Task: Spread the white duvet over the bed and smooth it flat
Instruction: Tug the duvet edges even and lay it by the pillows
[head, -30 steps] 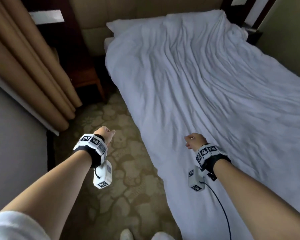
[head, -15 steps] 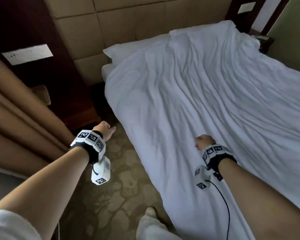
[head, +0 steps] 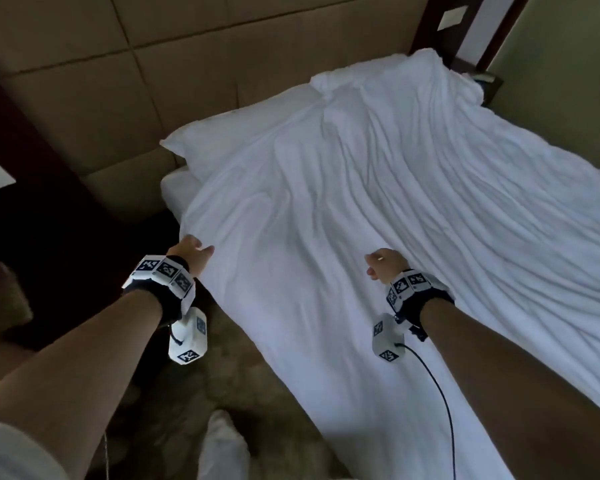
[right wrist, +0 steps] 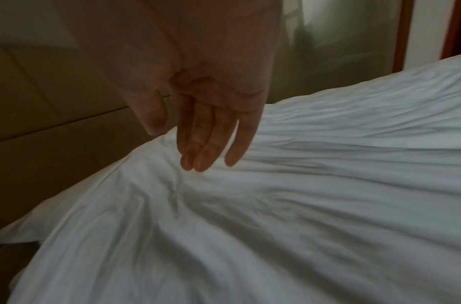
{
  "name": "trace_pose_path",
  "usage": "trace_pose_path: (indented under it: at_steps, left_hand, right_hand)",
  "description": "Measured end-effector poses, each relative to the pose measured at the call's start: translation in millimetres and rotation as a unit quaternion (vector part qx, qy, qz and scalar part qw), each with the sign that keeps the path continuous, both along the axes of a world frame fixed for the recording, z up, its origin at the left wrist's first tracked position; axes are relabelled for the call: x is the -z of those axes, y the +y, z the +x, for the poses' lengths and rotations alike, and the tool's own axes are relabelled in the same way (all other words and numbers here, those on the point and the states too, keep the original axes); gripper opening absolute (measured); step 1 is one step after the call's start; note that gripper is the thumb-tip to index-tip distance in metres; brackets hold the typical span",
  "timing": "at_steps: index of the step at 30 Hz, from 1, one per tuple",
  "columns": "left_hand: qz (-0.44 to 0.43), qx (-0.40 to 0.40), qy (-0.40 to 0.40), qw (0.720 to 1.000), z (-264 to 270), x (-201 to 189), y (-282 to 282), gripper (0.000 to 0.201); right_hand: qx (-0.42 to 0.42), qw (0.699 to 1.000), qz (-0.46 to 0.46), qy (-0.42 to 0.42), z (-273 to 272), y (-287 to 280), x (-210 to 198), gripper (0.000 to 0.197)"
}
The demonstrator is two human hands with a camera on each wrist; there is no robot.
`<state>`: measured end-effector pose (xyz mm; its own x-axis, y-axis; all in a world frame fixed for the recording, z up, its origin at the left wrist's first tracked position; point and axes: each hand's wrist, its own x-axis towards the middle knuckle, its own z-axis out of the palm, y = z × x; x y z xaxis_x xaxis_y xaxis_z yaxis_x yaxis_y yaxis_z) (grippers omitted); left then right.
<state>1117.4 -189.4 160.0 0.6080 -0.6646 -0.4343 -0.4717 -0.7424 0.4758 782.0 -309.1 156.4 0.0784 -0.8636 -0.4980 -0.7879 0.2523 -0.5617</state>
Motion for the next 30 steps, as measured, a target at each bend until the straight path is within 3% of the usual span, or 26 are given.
trace_pose_path:
  at_steps: [7,13,16,21,26,27,30]
  left_hand:
    - [0.039,0.062,-0.005,0.997,90.8,18.8,-110.9,0.048]
    - [0.086,0.122,-0.019,0.989,119.1,65.8,-188.8,0.059]
    - [0.104,0.115,-0.015,0.988,130.6,99.2,-214.9,0.066]
    - [0.121,0.072,-0.052,0.989,159.8,157.3,-242.2,0.089]
    - [0.147,0.111,-0.045,0.982,200.1,225.4,-262.3,0.129]
    - [0.144,0.109,-0.023,0.983,202.1,232.5,-264.9,0.127]
    - [0.129,0.096,-0.001,0.987,202.3,235.4,-270.4,0.089]
  right_hand:
    - [0.093,0.996,0.012,-0.007,72.1,-45.2,20.2,0.023]
    - [0.149,0.982,0.108,0.044,65.0,-72.2,83.9,0.034]
    - [0.185,0.968,0.144,0.089,57.2,-76.7,117.1,0.038]
    - [0.215,0.946,0.197,0.141,57.7,-50.3,163.2,0.028]
    - [0.236,0.94,0.185,0.162,76.0,-33.9,185.7,0.042]
    - [0.252,0.939,0.173,0.157,80.1,-29.7,189.1,0.046]
    - [0.298,0.927,0.16,0.164,96.4,-20.8,190.4,0.049]
